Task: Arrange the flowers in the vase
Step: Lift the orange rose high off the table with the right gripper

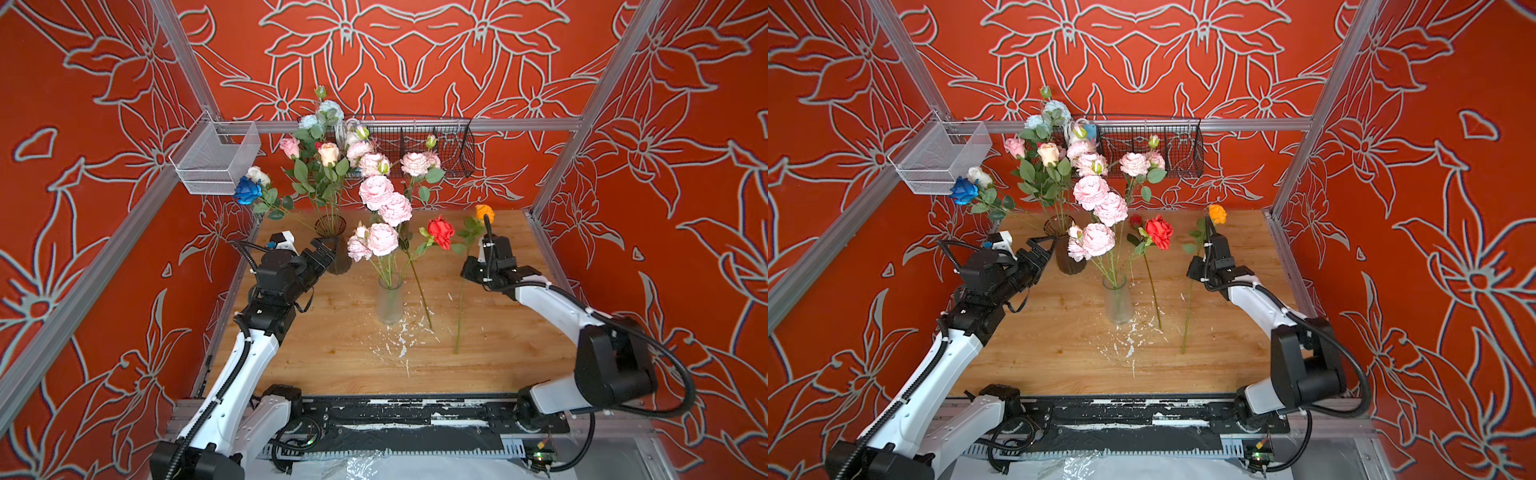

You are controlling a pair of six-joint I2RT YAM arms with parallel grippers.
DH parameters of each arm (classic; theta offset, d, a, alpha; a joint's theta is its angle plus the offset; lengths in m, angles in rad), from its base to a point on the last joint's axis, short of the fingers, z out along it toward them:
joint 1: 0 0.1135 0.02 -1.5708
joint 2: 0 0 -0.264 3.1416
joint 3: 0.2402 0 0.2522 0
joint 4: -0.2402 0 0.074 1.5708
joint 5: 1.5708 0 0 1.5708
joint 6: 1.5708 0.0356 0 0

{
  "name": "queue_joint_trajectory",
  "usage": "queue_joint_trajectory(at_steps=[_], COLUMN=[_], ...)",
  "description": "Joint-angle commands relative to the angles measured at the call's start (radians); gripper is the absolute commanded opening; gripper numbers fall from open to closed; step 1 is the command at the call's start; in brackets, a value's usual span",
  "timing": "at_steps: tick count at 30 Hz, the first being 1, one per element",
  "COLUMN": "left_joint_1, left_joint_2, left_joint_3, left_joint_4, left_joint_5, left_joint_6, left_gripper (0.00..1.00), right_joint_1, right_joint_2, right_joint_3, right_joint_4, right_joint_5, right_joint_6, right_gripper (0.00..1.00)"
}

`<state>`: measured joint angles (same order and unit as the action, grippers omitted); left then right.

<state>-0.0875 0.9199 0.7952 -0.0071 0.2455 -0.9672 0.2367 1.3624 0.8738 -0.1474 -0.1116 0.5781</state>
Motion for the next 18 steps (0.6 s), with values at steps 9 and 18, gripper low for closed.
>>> queue_joint_trajectory(at_steps=[9,18], left_joint_1=[0.011,0.021], left_joint_2=[-0.061,-0.123], left_joint_3=[0.001,-0.014], left_joint_4=[0.016,0.021], left_joint_5=[-0.067,-0.141], left_joint_6=[0.042,0.080], left_gripper=[1.00,1.00], right_joint_1=[0.093,0.234], right_joint_2=[-0.634,-0.745], right_joint_3=[-0.376,-0.248], right_joint_4=[0.364,0.426], right_joint_5=[-0.020,0.050], right_joint_6=[0.029,-0.009], right_gripper=[0.00,0.00])
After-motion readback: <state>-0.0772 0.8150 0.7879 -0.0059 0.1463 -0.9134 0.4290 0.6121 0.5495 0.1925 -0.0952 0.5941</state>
